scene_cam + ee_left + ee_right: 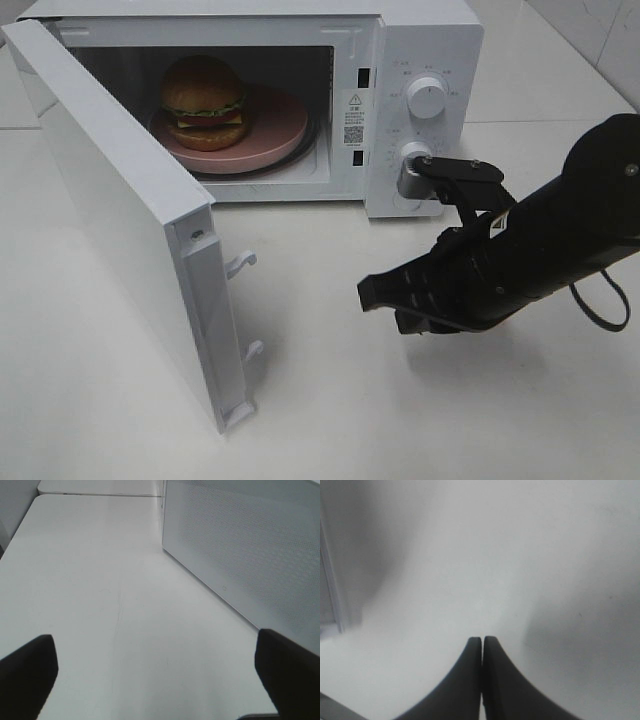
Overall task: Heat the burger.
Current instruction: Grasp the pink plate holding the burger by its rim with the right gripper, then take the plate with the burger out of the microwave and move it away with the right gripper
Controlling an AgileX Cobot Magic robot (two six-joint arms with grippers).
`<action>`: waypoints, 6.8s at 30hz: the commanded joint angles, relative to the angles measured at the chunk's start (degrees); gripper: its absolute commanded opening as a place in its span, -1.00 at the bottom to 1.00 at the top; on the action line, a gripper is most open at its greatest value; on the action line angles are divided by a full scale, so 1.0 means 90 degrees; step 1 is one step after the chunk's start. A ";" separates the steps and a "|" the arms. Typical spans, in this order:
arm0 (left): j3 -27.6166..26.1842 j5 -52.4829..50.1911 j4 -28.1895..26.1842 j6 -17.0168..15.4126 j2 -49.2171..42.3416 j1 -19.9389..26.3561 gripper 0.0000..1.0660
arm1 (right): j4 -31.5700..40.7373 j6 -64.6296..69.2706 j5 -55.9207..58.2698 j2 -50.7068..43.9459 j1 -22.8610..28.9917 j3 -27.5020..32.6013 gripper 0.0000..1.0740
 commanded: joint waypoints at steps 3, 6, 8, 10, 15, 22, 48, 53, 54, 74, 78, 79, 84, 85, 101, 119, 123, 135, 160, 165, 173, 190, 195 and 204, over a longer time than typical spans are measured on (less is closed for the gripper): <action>0.0025 -0.0083 0.0013 -0.0038 -0.0095 0.0000 0.87 | -0.1617 -0.0210 0.1311 -0.0280 -0.0013 -0.0337 -0.95; 0.0025 -0.0083 0.0013 -0.0038 -0.0095 0.0000 0.87 | -0.1967 -0.0796 0.1929 -0.0331 -0.0013 -0.0560 -0.94; 0.0025 -0.0083 0.0013 -0.0038 -0.0095 0.0000 0.87 | -0.1935 -0.1280 0.2298 -0.0376 -0.0013 -0.0738 -0.93; 0.0025 -0.0083 0.0013 -0.0038 -0.0095 0.0000 0.87 | -0.1935 -0.1751 0.2578 -0.0376 -0.0006 -0.0866 -0.92; 0.0025 -0.0083 0.0013 -0.0038 -0.0095 0.0000 0.87 | -0.2088 -0.3285 0.3132 -0.0376 -0.0006 -0.1299 -0.91; 0.0025 -0.0083 0.0013 -0.0038 -0.0095 0.0000 0.87 | -0.2254 -0.5265 0.3285 -0.0376 -0.0006 -0.1802 -0.87; 0.0025 -0.0083 0.0013 -0.0038 -0.0095 0.0000 0.87 | -0.3699 -0.6965 0.0732 -0.0197 0.0006 -0.2196 0.66; 0.0025 -0.0083 0.0006 -0.0038 -0.0095 0.0000 0.87 | -0.3724 -0.6965 0.0395 0.0032 0.0006 -0.2196 0.66; 0.0025 -0.0083 0.0006 -0.0038 -0.0095 0.0000 0.87 | -0.3724 -0.6965 0.0395 0.0032 0.0006 -0.2196 0.66; 0.0025 -0.0083 0.0006 -0.0038 -0.0095 0.0000 0.87 | -0.3711 -0.6965 0.0076 0.1458 0.0477 -0.3342 0.58; 0.0025 -0.0083 0.0006 -0.0038 -0.0095 0.0000 0.87 | -0.3711 -0.6965 0.0064 0.1681 0.0528 -0.3578 0.58; 0.0025 -0.0083 0.0006 -0.0038 -0.0095 0.0000 0.87 | -0.3692 -0.6965 0.0051 0.1770 0.0528 -0.3667 0.57; 0.0025 -0.0083 0.0006 -0.0038 -0.0095 0.0000 0.87 | -0.3667 -0.6965 0.0045 0.2177 0.0528 -0.4062 0.56; 0.0025 -0.0083 0.0006 -0.0038 -0.0095 0.0000 0.87 | -0.3673 -0.6965 0.0038 0.2343 0.0528 -0.4214 0.55; 0.0025 -0.0083 0.0006 -0.0038 -0.0095 0.0000 0.87 | -0.3673 -0.6443 0.0306 0.3902 0.0503 -0.5870 0.51; 0.0025 -0.0083 0.0006 -0.0038 -0.0095 0.0000 0.87 | -0.3610 -0.6392 0.0681 0.5080 0.0216 -0.7474 0.43; 0.0025 -0.0083 0.0006 -0.0038 -0.0095 0.0000 0.87 | -0.3527 -0.6392 0.0738 0.5182 0.0210 -0.7601 0.33; 0.0025 -0.0083 0.0006 -0.0038 -0.0095 0.0000 0.87 | -0.3501 -0.6392 0.0999 0.5303 0.0229 -0.7729 -1.00; 0.0025 -0.0083 0.0013 -0.0045 -0.0095 0.0000 0.87 | -0.3043 -0.8970 0.1802 0.4189 0.0598 -0.6735 -1.00; 0.0025 -0.0083 0.0013 -0.0045 -0.0095 0.0000 0.87 | -0.3056 -0.9110 0.1757 0.3985 0.0598 -0.6417 -1.00; 0.0025 -0.0083 0.0013 -0.0038 -0.0095 0.0000 0.87 | -0.3056 -0.9581 0.1496 0.3552 0.0598 -0.5761 -1.00; 0.0025 -0.0083 0.0013 -0.0045 -0.0095 0.0000 0.87 | -0.3279 -0.9842 0.0942 0.2948 0.0598 -0.4902 -1.00; 0.0025 -0.0083 0.0013 -0.0045 -0.0095 0.0000 0.87 | -0.3393 -0.9849 0.0910 0.2763 0.0598 -0.4698 -1.00; 0.0025 -0.0083 0.0013 -0.0045 -0.0095 0.0000 0.87 | -0.3508 -0.9817 0.0974 0.2483 0.0598 -0.4647 -1.00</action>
